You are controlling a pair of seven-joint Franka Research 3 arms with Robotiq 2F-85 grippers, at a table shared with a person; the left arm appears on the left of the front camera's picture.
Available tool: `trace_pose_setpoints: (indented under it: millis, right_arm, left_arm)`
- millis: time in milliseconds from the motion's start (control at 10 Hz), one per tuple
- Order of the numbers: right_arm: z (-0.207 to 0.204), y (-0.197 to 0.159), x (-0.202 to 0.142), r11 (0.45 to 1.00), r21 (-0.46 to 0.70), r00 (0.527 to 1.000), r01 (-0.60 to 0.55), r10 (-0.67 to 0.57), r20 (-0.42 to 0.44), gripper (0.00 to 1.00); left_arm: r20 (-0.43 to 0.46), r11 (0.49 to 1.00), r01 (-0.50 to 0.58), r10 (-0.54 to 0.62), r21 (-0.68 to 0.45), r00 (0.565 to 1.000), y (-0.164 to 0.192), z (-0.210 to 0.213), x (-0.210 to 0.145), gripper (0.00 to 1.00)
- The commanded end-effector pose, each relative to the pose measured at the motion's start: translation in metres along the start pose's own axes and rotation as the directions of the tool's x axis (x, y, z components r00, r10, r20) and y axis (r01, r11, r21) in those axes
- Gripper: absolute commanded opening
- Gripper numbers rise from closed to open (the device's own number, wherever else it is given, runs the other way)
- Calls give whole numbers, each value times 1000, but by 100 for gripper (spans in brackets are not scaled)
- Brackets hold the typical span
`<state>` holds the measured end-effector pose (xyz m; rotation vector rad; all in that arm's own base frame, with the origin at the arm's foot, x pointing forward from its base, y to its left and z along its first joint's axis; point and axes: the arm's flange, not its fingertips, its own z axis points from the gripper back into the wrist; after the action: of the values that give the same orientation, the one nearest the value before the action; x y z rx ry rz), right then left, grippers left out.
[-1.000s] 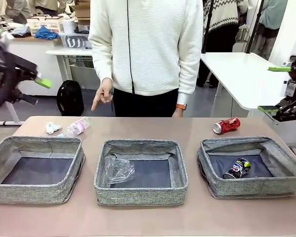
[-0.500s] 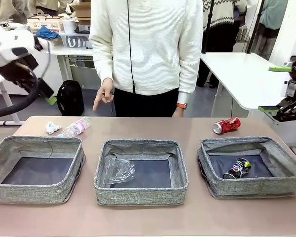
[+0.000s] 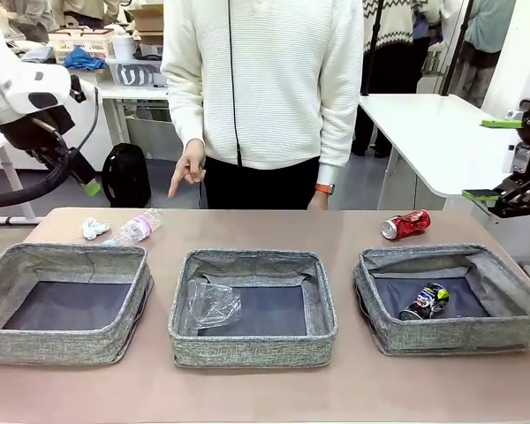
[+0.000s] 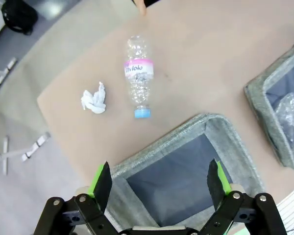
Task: Sort the waste into the appropriate baskets.
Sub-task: Pick up the waste item pointed out by the person.
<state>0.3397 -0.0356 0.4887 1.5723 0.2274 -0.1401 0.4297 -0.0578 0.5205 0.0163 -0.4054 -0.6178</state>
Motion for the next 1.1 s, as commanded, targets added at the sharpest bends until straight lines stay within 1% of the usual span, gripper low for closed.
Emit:
trace_pose_setpoints:
  millis: [0, 100, 200, 300, 400, 500, 600, 700, 800, 900, 1000]
  right_arm:
    - [-1, 1, -1, 1000, 13, 1000, -5, 5, 2, 100]
    - [-1, 1, -1, 1000, 13, 1000, -5, 5, 2, 100]
    - [-1, 1, -1, 1000, 13, 1000, -5, 5, 2, 100]
    - [-1, 1, -1, 1000, 13, 1000, -5, 5, 2, 100]
    - [-1, 1, -1, 1000, 13, 1000, -5, 5, 2, 100]
    - [-1, 1, -1, 1000, 13, 1000, -5, 5, 2, 100]
    - [-1, 1, -1, 1000, 13, 1000, -5, 5, 2, 100]
    - [-1, 1, -1, 1000, 13, 1000, -5, 5, 2, 100]
    - [-1, 1, -1, 1000, 13, 1000, -5, 5, 2, 100]
    - [-1, 1, -1, 1000, 13, 1000, -5, 5, 2, 100]
    - [-1, 1, -1, 1000, 13, 1000, -5, 5, 2, 100]
  left_arm:
    - [-45, 999, -2, 5, 48, 999, 13, -29, 24, 100]
    - [2, 989, -28, 28, 147, 1000, 23, -47, 42, 100]
    - [-54, 990, 101, -96, 101, 994, 26, -68, 58, 100]
    - [-63, 985, 155, -151, 70, 987, 28, -88, 69, 100]
    - [-119, 990, 139, -135, 24, 984, 32, -113, 79, 100]
    - [-145, 989, 146, -148, -25, 978, 36, -135, 82, 100]
    - [-140, 986, 164, -167, -27, 976, 43, -160, 87, 100]
    - [-158, 985, 162, -170, -60, 973, 45, -190, 93, 100]
    - [-180, 987, 150, -159, -61, 971, 46, -213, 97, 100]
    - [-203, 985, 153, -167, -83, 965, 47, -229, 97, 100]
    - [-204, 979, 160, -184, -131, 962, 49, -239, 95, 100]
